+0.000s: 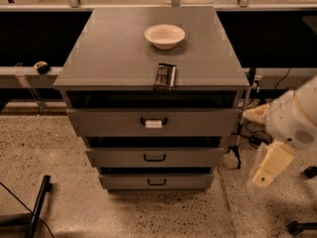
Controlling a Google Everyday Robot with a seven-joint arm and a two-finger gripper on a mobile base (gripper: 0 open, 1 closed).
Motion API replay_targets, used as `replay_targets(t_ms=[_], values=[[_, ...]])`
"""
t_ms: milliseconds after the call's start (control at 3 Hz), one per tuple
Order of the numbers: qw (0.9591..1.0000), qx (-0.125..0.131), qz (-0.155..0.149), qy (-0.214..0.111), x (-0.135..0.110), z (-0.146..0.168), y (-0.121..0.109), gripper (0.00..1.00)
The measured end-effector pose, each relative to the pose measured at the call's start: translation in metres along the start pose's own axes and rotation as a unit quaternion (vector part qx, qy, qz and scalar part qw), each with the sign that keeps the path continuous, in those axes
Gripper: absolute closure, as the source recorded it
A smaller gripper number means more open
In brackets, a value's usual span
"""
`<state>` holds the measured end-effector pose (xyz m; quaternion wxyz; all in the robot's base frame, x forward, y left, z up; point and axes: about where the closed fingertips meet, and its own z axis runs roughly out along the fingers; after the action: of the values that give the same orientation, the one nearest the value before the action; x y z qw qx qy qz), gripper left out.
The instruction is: Open middle drawer
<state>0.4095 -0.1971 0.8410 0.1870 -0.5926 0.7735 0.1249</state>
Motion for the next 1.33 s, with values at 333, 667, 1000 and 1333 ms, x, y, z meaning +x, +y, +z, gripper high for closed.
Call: replay_targets(t_ms=[333,667,1000,1333], values=[[0.9996,-0.022,0.015,-0.005,0.013,0.022,0.013,0.00],[0.9984,-0.032,0.025,-0.039,0.028,0.045,-0.007,0.00],[0.9970,-0.007,0.028,-0.072,0.057,0.090,-0.026,0.00],[0.9970,0.026,0.002,-0.073,0.069,0.112,-0.072,0.00]])
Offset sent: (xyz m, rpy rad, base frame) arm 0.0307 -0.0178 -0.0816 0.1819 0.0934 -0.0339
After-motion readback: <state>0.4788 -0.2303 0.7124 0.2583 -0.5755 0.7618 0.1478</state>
